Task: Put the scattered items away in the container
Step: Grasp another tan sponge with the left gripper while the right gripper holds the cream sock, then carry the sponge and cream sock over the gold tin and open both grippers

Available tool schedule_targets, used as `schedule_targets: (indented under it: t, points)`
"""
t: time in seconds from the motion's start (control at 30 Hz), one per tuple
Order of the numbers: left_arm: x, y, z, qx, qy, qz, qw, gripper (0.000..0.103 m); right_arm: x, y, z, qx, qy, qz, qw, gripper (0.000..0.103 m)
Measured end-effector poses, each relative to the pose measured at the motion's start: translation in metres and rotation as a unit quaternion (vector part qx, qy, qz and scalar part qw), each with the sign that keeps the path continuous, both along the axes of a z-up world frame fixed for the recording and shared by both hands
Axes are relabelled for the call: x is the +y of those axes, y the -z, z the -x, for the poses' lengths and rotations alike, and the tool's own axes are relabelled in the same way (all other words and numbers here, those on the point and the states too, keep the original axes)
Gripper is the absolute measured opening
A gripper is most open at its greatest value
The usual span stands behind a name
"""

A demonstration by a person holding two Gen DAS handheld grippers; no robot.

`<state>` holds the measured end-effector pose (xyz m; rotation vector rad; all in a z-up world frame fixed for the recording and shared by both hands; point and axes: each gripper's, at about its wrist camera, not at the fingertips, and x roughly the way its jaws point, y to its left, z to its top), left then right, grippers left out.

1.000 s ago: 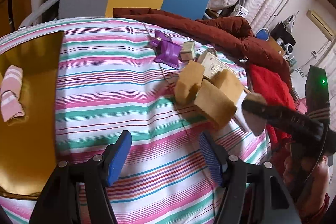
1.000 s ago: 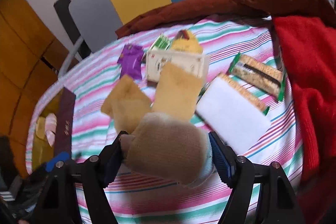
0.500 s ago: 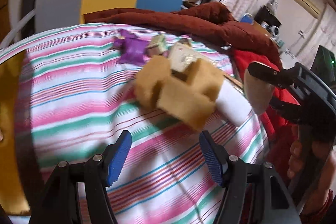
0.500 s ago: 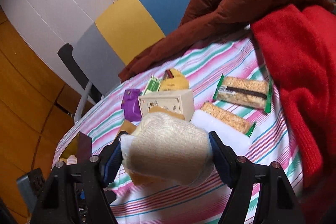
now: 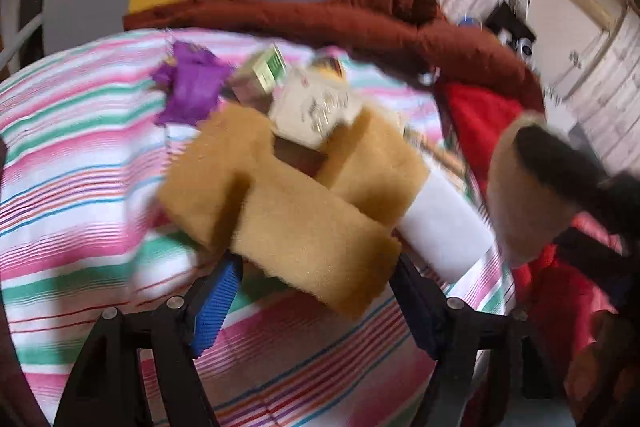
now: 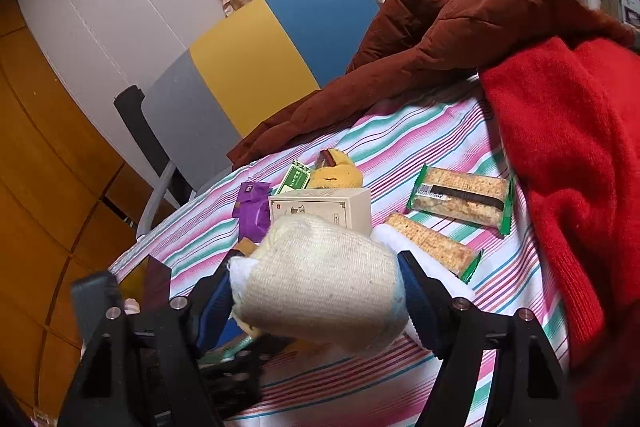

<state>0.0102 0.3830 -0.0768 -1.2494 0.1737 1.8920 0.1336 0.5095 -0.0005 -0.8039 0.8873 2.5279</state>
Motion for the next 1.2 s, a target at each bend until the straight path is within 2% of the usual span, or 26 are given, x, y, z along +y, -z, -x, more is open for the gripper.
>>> schedule_targets:
  t: [0.03,0.07,0.1,0.2,0.27,0.4,0.73,1.07,1.2]
  points:
    - [0.003,0.004,0.0,-0.006,0.002,0.009,0.9999,0.071,0.0,0.0,0.0,-0.001,0.001,-0.002,1.0,0.076]
    - [0.003,0.008,0.001,-0.017,0.004,0.005,0.9998,0.058,-0.001,0.0,0.001,-0.002,0.001,-0.003,1.0,0.076]
    - [0.001,0.01,0.001,-0.029,0.004,-0.015,0.9995,0.043,-0.001,0.0,0.0,-0.001,0.0,-0.004,1.0,0.076]
    - [-0.007,0.014,0.001,-0.052,-0.001,-0.043,0.9977,0.032,0.0,-0.001,0.0,0.001,0.002,-0.008,1.0,0.076]
    - [-0.012,0.012,-0.003,-0.043,0.006,-0.047,0.9979,0.028,0.0,0.0,0.001,0.002,0.001,-0.01,1.0,0.077]
    - [-0.025,0.002,-0.011,-0.012,0.018,-0.055,0.9983,0.026,-0.003,0.0,0.004,-0.002,-0.002,-0.016,1.0,0.076]
    - [-0.072,-0.007,-0.014,-0.003,-0.001,-0.085,0.9964,0.025,-0.011,-0.002,0.007,-0.005,-0.012,-0.033,0.999,0.076]
    - [-0.099,-0.011,-0.019,-0.001,-0.019,-0.104,0.9944,0.024,-0.026,-0.005,0.012,-0.008,-0.031,-0.063,0.998,0.076]
    - [-0.111,-0.021,-0.021,0.014,-0.02,-0.114,0.9932,0.024,-0.03,-0.007,0.013,-0.003,-0.039,-0.068,0.997,0.076]
